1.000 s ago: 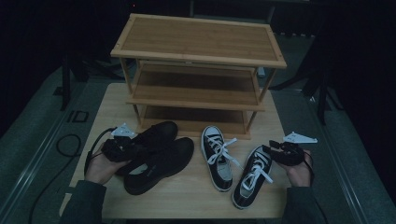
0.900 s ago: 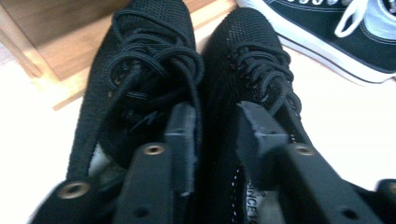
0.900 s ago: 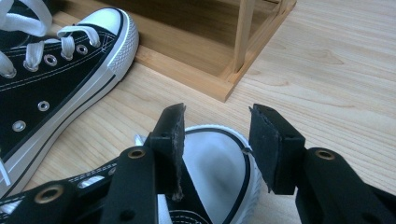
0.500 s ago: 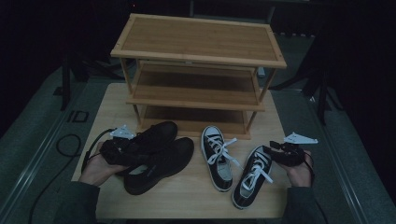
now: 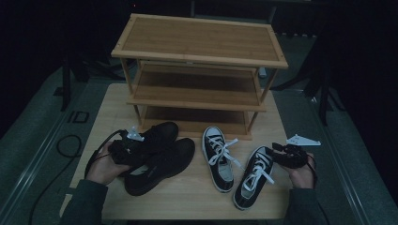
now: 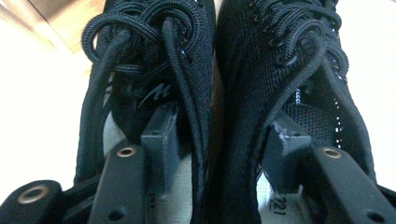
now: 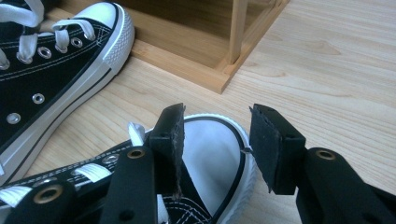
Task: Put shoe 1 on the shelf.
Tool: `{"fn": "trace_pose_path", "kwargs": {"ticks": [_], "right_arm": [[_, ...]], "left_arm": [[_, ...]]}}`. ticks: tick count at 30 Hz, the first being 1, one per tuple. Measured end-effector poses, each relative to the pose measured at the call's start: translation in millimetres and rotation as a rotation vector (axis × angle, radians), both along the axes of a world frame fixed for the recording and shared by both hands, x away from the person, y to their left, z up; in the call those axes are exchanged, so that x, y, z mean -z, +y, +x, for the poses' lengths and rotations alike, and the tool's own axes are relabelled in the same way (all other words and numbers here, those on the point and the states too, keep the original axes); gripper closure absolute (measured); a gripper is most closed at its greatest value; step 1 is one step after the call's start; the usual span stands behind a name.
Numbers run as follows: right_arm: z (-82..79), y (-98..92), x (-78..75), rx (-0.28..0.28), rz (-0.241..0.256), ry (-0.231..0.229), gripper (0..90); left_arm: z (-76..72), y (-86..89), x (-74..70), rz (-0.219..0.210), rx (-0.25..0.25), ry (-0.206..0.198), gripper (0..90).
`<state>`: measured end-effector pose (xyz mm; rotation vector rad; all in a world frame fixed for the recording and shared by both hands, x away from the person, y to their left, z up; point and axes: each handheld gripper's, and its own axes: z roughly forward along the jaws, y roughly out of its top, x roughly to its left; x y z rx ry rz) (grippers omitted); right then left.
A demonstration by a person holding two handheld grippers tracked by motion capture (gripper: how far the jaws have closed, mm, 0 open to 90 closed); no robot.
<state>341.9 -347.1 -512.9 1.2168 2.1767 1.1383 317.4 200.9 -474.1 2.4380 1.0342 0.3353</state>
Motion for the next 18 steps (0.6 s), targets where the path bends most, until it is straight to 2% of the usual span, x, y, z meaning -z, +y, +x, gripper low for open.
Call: {"fn": "trace_pose_path", "kwargs": {"ticks": [3, 4, 6, 9, 12, 18], "right_arm": [[-0.2, -0.2, 0.2, 0.000, -0.002, 0.001, 55.1], [-0.6, -0.6, 0.8, 0.004, -0.002, 0.001, 55.1], [-0.8, -1.2, 1.4, 0.010, -0.004, 0.001, 55.1], [-1.6, -2.8, 2.6, 0.018, -0.004, 0.005, 55.1], [-2.8, -5.0, 4.1, 0.031, -0.008, 0.005, 55.2], [-5.2, -11.0, 6.5, 0.065, -0.010, 0.007, 56.0]], "left_arm": [[1.2, -1.1, 1.3, 0.009, -0.006, 0.006, 55.4], [3.8, -5.2, 5.0, 0.041, -0.013, 0.014, 56.6], [4.9, -6.6, 6.7, 0.050, -0.019, 0.017, 59.2], [5.0, -8.0, 6.9, 0.059, -0.025, 0.014, 69.1], [5.8, -7.7, 7.0, 0.042, -0.018, 0.028, 82.2], [5.8, -6.2, 6.9, 0.008, -0.022, 0.048, 83.8]]}}
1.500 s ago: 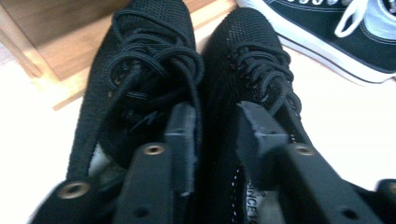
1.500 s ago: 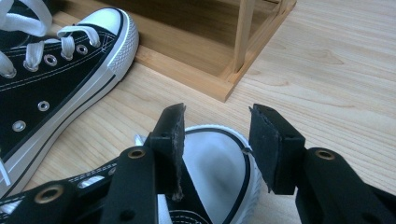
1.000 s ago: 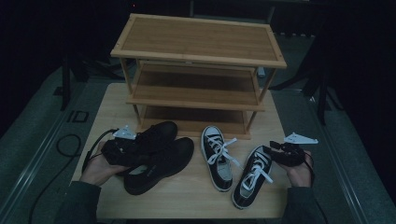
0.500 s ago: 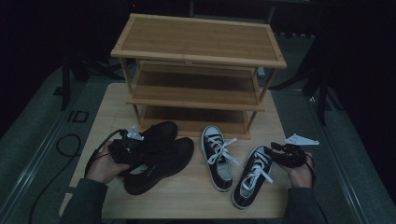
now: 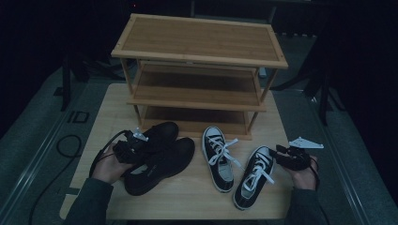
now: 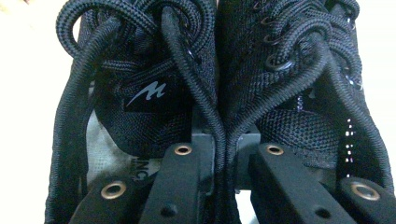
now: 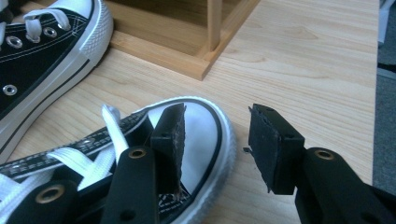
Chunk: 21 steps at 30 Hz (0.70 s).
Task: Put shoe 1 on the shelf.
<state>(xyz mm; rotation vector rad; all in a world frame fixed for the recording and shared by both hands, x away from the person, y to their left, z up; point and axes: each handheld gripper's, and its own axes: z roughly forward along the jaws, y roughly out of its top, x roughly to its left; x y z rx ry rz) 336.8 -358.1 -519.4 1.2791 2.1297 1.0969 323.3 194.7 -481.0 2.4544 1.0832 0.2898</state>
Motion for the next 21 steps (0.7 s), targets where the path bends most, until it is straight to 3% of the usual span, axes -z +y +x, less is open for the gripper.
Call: {"fn": "trace_pose_path", "kwargs": {"ticks": [10, 21], "right_arm": [[0.5, -7.1, 5.9, 0.061, -0.021, 0.010, 67.4], [3.9, -10.3, 16.8, 0.138, -0.086, 0.036, 69.7]], "left_arm": [[0.7, 3.4, 0.2, -0.041, -0.019, 0.015, 84.1], [-1.3, 3.4, -2.7, -0.063, -0.040, 0.017, 84.2]]}}
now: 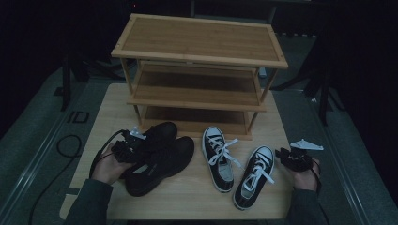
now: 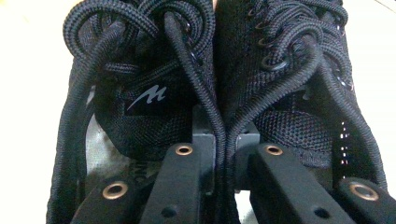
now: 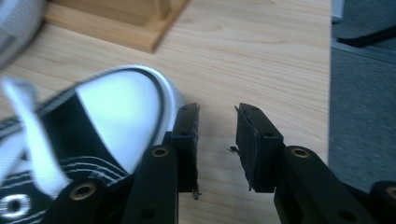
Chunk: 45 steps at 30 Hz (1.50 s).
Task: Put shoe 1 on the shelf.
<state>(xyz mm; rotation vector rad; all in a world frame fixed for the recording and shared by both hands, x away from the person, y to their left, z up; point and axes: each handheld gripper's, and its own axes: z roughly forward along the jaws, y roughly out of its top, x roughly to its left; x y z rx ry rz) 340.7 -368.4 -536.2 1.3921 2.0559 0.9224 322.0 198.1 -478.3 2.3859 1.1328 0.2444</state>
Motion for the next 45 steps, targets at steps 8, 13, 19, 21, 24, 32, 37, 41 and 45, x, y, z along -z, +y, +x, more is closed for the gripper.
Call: {"fn": "trace_pose_path", "kwargs": {"ticks": [8, 13, 19, 21, 24, 32, 37, 41, 45], "right_arm": [[1.4, 1.6, 8.3, 0.029, -0.051, 0.004, 71.4], [1.6, 0.3, 13.4, 0.043, -0.046, 0.017, 72.7], [2.1, 1.6, 18.0, 0.042, -0.037, 0.004, 72.9], [2.6, 1.8, 20.1, 0.043, -0.044, 0.006, 72.9], [2.5, 1.7, 21.7, 0.046, -0.041, 0.006, 72.9], [2.6, 1.3, 25.8, 0.050, -0.042, 0.004, 73.2], [3.0, -0.1, 27.0, 0.051, -0.027, 0.002, 73.4], [3.0, 0.0, 27.0, 0.050, -0.028, 0.002, 73.2], [2.9, 0.3, 27.0, 0.046, -0.028, 0.002, 73.1]], "left_arm": [[0.2, -1.1, -6.2, -0.017, -0.026, 0.002, 84.1], [1.4, -3.1, -8.9, -0.019, -0.036, -0.004, 84.1], [4.5, -7.4, -12.7, -0.023, -0.048, -0.017, 84.1], [6.3, -9.5, -13.6, -0.020, -0.057, -0.020, 84.1], [9.7, -12.3, -14.4, -0.012, -0.066, -0.024, 84.1], [17.3, -21.1, -17.5, -0.003, -0.097, -0.039, 84.0], [23.8, -29.9, -18.8, 0.017, -0.109, -0.047, 84.1], [30.3, -37.2, -19.4, 0.022, -0.119, -0.054, 84.1], [35.4, -43.9, -20.5, 0.034, -0.124, -0.061, 84.0]]}}
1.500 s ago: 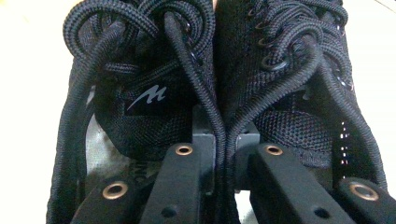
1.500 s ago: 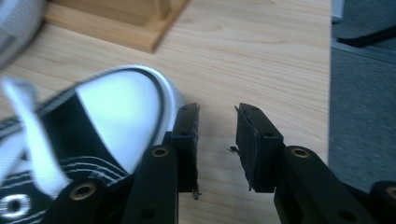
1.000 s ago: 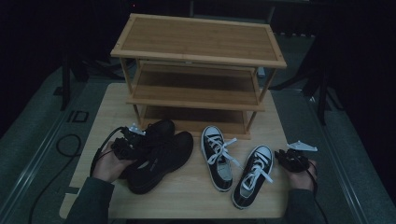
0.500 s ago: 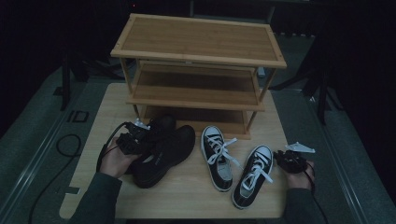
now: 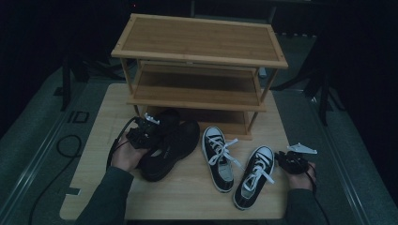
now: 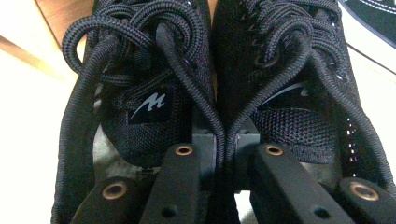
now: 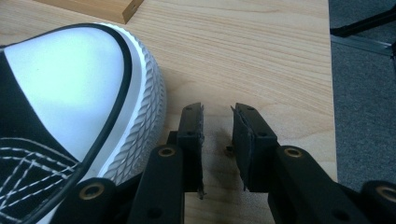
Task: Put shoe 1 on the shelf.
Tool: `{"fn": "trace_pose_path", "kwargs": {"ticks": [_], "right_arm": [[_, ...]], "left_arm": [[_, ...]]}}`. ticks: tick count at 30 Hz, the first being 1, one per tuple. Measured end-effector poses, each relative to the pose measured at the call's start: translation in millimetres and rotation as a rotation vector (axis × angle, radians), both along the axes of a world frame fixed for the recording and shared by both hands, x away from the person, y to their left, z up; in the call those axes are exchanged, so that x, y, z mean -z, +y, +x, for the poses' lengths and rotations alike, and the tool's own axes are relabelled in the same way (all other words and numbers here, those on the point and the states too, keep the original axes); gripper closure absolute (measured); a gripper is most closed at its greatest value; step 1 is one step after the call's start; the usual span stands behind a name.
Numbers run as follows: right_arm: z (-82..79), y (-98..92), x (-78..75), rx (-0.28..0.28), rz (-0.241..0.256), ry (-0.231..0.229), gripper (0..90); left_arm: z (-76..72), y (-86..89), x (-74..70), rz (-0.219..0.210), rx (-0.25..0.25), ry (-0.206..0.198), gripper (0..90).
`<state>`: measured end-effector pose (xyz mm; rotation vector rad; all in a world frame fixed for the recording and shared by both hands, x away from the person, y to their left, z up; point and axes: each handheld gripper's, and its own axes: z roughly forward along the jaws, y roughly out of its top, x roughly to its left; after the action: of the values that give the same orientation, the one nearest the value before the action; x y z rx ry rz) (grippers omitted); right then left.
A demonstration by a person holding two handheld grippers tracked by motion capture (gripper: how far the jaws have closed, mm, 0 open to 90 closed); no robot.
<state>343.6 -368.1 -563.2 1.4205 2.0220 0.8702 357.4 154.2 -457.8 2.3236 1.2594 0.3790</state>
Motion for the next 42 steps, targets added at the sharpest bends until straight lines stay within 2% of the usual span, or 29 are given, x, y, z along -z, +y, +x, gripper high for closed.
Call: {"fn": "trace_pose_path", "kwargs": {"ticks": [12, 25, 42], "right_arm": [[-0.3, 0.4, 0.0, -0.010, -0.001, 0.000, 72.4], [-0.7, 0.0, 0.0, -0.018, 0.009, 0.005, 72.0], [-0.7, -0.6, 0.1, -0.026, 0.016, 0.008, 71.7]], "left_arm": [[13.4, -11.4, 2.3, 0.023, -0.022, 0.002, 84.0], [25.2, -20.1, 5.3, 0.019, -0.051, -0.001, 84.0], [41.4, -38.9, 5.9, 0.057, -0.080, -0.015, 83.9]]}}
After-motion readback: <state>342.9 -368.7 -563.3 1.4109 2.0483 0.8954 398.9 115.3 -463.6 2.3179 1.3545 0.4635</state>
